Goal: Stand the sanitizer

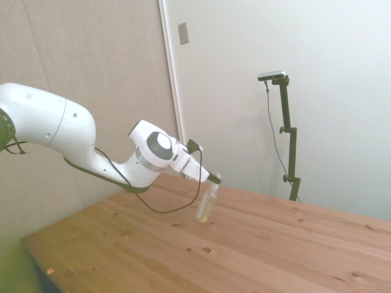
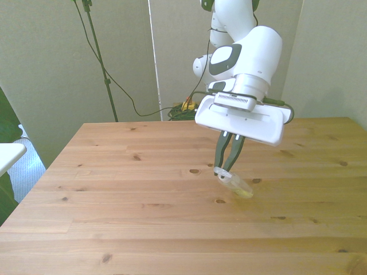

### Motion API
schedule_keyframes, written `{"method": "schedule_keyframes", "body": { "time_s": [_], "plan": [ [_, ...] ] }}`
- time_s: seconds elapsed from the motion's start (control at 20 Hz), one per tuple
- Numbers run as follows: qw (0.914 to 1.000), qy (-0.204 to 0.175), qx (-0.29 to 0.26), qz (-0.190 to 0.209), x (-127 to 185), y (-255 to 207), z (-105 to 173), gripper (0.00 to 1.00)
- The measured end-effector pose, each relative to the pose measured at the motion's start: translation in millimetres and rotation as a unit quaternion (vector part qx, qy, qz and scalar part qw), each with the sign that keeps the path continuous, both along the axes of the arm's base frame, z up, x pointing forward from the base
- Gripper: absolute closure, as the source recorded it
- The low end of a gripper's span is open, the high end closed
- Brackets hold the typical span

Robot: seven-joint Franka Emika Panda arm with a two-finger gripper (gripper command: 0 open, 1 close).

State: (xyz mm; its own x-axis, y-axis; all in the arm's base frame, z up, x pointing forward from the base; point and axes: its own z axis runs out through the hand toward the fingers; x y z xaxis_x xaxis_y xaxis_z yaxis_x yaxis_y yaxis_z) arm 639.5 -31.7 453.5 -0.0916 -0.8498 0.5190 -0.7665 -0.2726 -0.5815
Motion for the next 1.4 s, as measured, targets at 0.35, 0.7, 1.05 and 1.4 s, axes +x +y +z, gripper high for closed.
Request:
{"method": "schedule_keyframes", "body": {
  "time_s": [0.35,0.7,1.05,1.4],
  "plan": [
    [0.9926,-0.071,-0.093,-0.032,-8,55,-19,1.00],
    [0.9886,-0.074,-0.124,-0.042,-20,70,-39,0.00],
    [0.9889,-0.071,-0.123,-0.045,-23,66,-41,0.00],
    [0.9901,-0.067,-0.113,-0.049,-24,70,-40,0.00]
  ]
}}
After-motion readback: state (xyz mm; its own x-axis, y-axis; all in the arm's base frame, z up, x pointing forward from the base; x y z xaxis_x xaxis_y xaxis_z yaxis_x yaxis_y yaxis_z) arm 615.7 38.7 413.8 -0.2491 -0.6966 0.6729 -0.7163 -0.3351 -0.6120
